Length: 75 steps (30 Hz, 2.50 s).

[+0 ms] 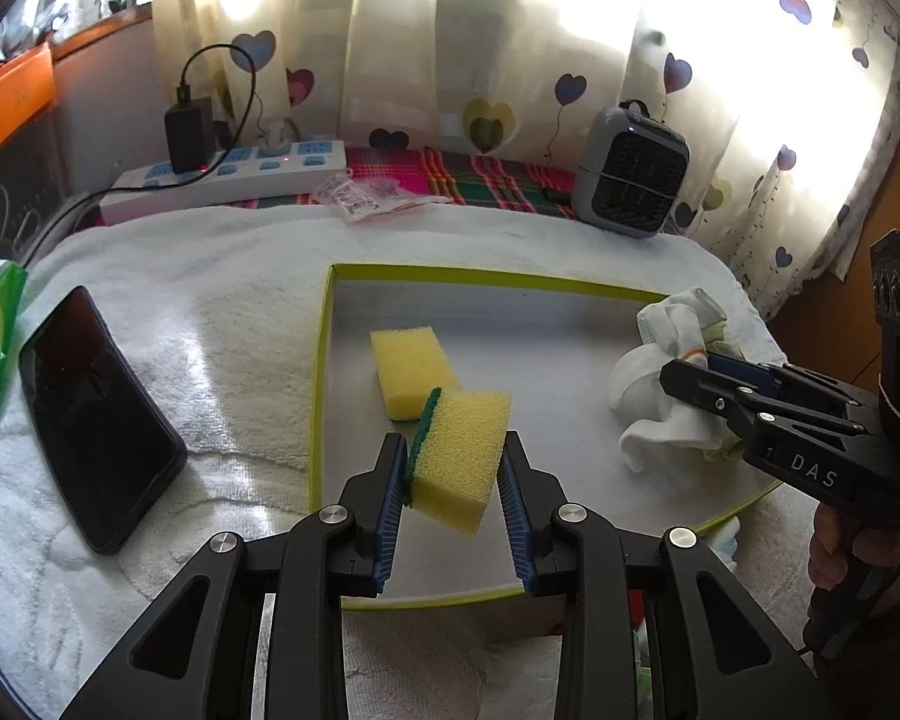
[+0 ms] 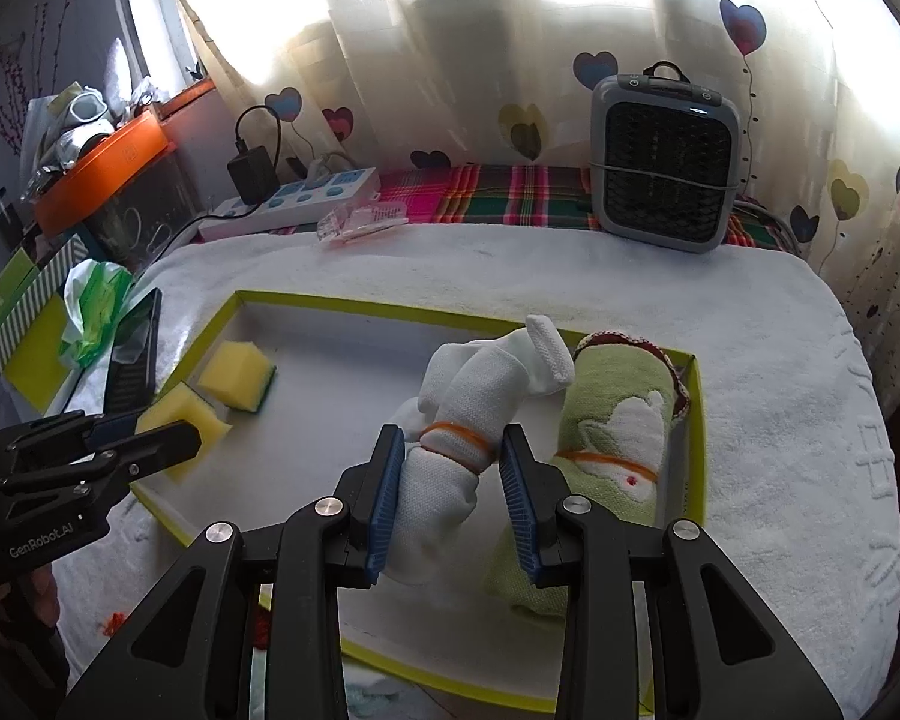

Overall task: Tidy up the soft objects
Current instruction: 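Carry the sponge in the left tool while the right tool carries the sock bundle into the box, then open the left tool beside the first sponge while the right tool releases the socks beside the towel, then lift both tools away from the box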

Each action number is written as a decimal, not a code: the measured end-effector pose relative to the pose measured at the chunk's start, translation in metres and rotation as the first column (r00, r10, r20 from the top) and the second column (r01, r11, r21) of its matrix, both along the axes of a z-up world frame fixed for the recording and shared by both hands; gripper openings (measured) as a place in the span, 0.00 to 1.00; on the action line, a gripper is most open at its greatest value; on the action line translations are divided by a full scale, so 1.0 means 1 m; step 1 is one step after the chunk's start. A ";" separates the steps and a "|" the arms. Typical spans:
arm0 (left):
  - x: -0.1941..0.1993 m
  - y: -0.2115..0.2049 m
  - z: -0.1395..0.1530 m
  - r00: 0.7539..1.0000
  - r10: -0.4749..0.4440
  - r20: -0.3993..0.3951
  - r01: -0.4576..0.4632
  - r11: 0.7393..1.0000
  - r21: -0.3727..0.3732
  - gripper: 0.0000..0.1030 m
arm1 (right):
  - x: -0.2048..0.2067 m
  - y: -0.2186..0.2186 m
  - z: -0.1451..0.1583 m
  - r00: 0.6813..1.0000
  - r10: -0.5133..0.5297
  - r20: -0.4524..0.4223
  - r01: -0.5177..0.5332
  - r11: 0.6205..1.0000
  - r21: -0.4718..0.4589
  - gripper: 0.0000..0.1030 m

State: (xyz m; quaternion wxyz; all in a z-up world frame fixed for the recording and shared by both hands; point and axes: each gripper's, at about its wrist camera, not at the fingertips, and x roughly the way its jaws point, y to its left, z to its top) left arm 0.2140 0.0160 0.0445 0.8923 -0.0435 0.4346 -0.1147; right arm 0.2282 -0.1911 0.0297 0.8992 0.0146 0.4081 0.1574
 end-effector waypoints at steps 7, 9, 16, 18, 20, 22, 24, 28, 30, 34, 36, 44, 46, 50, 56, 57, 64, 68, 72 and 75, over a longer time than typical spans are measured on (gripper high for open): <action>0.008 -0.005 -0.011 1.000 0.002 -0.025 -0.002 1.000 0.021 0.28 | 0.007 0.000 -0.009 1.000 0.007 -0.020 -0.007 1.000 0.001 0.33; 0.010 -0.006 -0.014 1.000 0.008 -0.030 -0.007 1.000 0.028 0.28 | 0.008 0.001 -0.009 1.000 0.006 -0.019 -0.006 1.000 -0.003 0.33; 0.012 -0.009 -0.016 1.000 0.009 -0.025 -0.008 0.999 0.042 0.28 | 0.007 0.004 -0.009 1.000 -0.005 -0.007 0.005 0.999 -0.053 0.33; 0.013 -0.009 -0.017 1.000 0.009 -0.028 -0.008 0.999 0.039 0.28 | 0.007 0.003 -0.009 1.000 -0.010 -0.006 0.009 0.999 -0.053 0.33; 0.013 -0.009 -0.017 1.000 0.011 -0.027 -0.010 0.999 0.042 0.28 | 0.008 0.003 -0.009 1.000 -0.018 -0.003 0.018 0.998 -0.058 0.34; 0.014 -0.009 -0.017 1.000 0.014 -0.027 -0.013 0.999 0.046 0.28 | 0.008 0.003 -0.008 1.000 -0.027 0.004 0.027 0.997 -0.071 0.34; 0.014 -0.010 -0.017 1.000 0.014 -0.028 -0.013 0.999 0.049 0.29 | 0.007 0.002 -0.008 0.999 -0.037 0.010 0.038 0.996 -0.083 0.34; 0.013 -0.010 -0.017 0.999 0.019 -0.025 -0.018 0.998 0.059 0.29 | 0.007 0.000 -0.008 0.999 -0.043 0.014 0.044 0.996 -0.078 0.35; 0.014 -0.011 -0.017 1.000 0.020 -0.024 -0.018 0.998 0.063 0.29 | 0.007 0.000 -0.008 0.999 -0.044 0.018 0.045 0.996 -0.080 0.35; 0.014 -0.010 -0.018 0.999 0.022 -0.026 -0.020 0.998 0.063 0.30 | 0.005 0.001 -0.008 0.999 -0.049 0.025 0.051 0.995 -0.087 0.37; 0.013 -0.010 -0.017 1.000 0.020 -0.023 -0.018 0.998 0.061 0.34 | 0.005 0.001 -0.008 0.998 -0.049 0.029 0.052 0.995 -0.091 0.38; 0.011 -0.010 -0.014 1.000 0.021 -0.017 -0.020 0.998 0.061 0.42 | 0.001 0.002 -0.007 0.998 -0.045 0.035 0.047 0.996 -0.073 0.48; 0.010 -0.010 -0.013 1.000 0.025 -0.016 -0.024 0.998 0.060 0.44 | -0.002 0.003 -0.006 0.998 -0.046 0.041 0.049 0.996 -0.073 0.50; 0.006 -0.008 -0.010 1.000 0.024 -0.008 -0.023 0.998 0.056 0.46 | -0.006 0.002 -0.004 0.998 -0.051 0.047 0.054 0.997 -0.057 0.54; -0.004 -0.007 -0.004 1.000 0.024 0.006 -0.024 0.998 0.054 0.46 | -0.014 0.003 -0.001 0.997 -0.060 0.054 0.063 0.997 -0.053 0.55; -0.006 -0.007 -0.003 1.000 0.025 0.008 -0.025 0.998 0.054 0.46 | -0.016 0.002 0.000 0.997 -0.060 0.054 0.063 0.997 -0.049 0.55; -0.023 -0.008 0.003 1.000 0.015 0.028 -0.016 0.998 0.053 0.46 | -0.032 0.003 0.002 0.996 -0.064 0.058 0.066 0.997 -0.030 0.55; -0.034 -0.008 0.007 0.999 0.016 0.045 -0.018 0.998 0.064 0.46 | -0.043 0.003 0.003 0.996 -0.070 0.058 0.071 0.997 -0.014 0.56; -0.045 -0.007 0.011 0.998 0.015 0.054 -0.018 0.998 0.054 0.46 | -0.055 0.002 0.006 0.995 -0.072 0.063 0.072 0.997 0.009 0.56; -0.052 -0.006 0.012 0.998 0.018 0.056 -0.021 0.998 0.058 0.46 | -0.064 0.004 0.007 0.995 -0.071 0.068 0.070 0.997 0.016 0.56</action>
